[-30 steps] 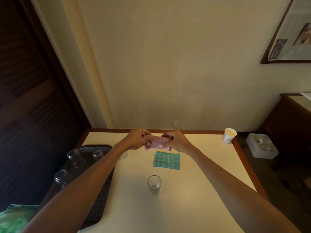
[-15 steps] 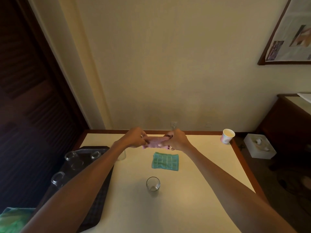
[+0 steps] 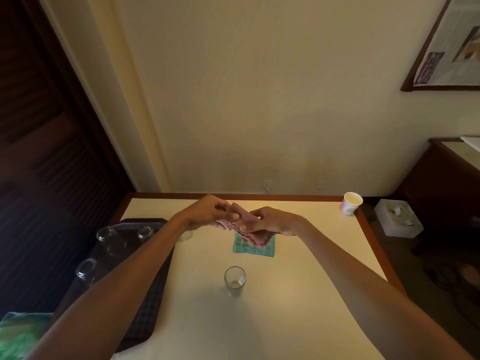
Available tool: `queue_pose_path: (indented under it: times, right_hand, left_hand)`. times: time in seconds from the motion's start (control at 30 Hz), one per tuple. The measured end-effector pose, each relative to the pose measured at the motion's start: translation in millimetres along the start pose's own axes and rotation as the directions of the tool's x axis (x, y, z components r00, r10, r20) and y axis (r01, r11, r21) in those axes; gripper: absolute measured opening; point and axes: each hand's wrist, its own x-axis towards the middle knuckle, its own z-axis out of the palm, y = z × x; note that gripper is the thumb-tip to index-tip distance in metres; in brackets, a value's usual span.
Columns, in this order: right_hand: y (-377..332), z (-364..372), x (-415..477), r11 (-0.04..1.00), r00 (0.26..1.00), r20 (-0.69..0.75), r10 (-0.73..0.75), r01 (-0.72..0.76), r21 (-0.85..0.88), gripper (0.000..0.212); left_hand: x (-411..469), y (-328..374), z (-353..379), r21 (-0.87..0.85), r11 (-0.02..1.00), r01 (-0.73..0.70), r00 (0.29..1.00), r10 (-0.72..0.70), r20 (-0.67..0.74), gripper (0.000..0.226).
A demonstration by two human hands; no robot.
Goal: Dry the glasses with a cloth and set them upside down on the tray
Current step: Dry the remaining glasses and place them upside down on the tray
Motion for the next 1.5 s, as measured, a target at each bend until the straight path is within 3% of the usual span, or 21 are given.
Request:
queue_pose_path:
  times: [0.1, 0.27, 0.33, 0.5, 0.6, 0.7, 0.9, 1.07, 1.3, 1.5]
  right_hand:
    - [7.1, 11.8, -2.6, 1.000, 0.999, 0.039, -0.005, 0.004, 0.017, 0.022]
    - [26.3, 20.1, 1.9, 0.998, 0.998, 0.049, -0.025, 0.022, 0.058, 0.024]
    - [37.7, 23.1, -1.6, 0.992, 0.997, 0.047, -0.061, 0.055, 0.114, 0.018]
    - [76.0, 34.2, -2.3, 0.992, 1.000, 0.008, 0.009, -0.010, 0.126, 0.018]
    - [92.4, 47.1, 0.2, 0.991, 0.998, 0.001, 0.069, -0.068, 0.116, 0.012]
    - [105.1, 63.6, 3.6, 0.989, 0.994, 0.024, 0.105, -0.107, 0.101, 0.016]
    - [129.1, 91.5, 12.3, 0.996, 0.989, -0.132, 0.063, -0.053, 0.073, 0.057]
    - [137.8, 102.7, 15.0, 0.997, 0.977, -0.197, 0.078, -0.071, 0.039, 0.060]
    - [129.7, 96.0, 14.2, 0.995, 0.957, -0.273, 0.096, -0.087, 0.043, 0.060]
    - [91.8, 70.4, 7.8, 0.982, 0.983, -0.162, 0.083, -0.109, -0.158, 0.065]
  left_hand:
    - [-0.4, -11.4, 0.4, 0.055, 0.998, 0.002, 0.999, 0.001, -0.043, 0.031]
    - [2.5, -41.4, 26.4, 0.107, 0.994, -0.019, 0.982, 0.039, -0.187, 0.038]
    - [0.6, -58.9, 36.6, 0.077, 0.997, 0.032, 0.985, -0.018, -0.174, 0.044]
    - [-19.5, -126.8, 60.6, 0.220, 0.956, 0.194, 0.980, -0.196, -0.010, 0.096]
    - [-27.5, -157.3, 91.9, 0.258, 0.947, 0.192, 0.981, -0.185, -0.052, 0.108]
    - [-28.2, -180.7, 124.3, 0.176, 0.963, 0.202, 0.971, -0.175, -0.161, 0.115]
    - [-21.8, -203.8, 163.5, 0.021, 0.971, 0.237, 0.932, -0.221, -0.287, 0.095]
    - [-21.5, -207.9, 174.3, -0.055, 0.974, 0.219, 0.902, -0.224, -0.370, 0.076]
    - [-25.7, -200.2, 162.5, 0.025, 0.986, 0.168, 0.907, -0.144, -0.395, 0.068]
    - [-29.8, -160.7, 117.8, 0.212, 0.975, 0.067, 0.950, 0.003, -0.313, 0.068]
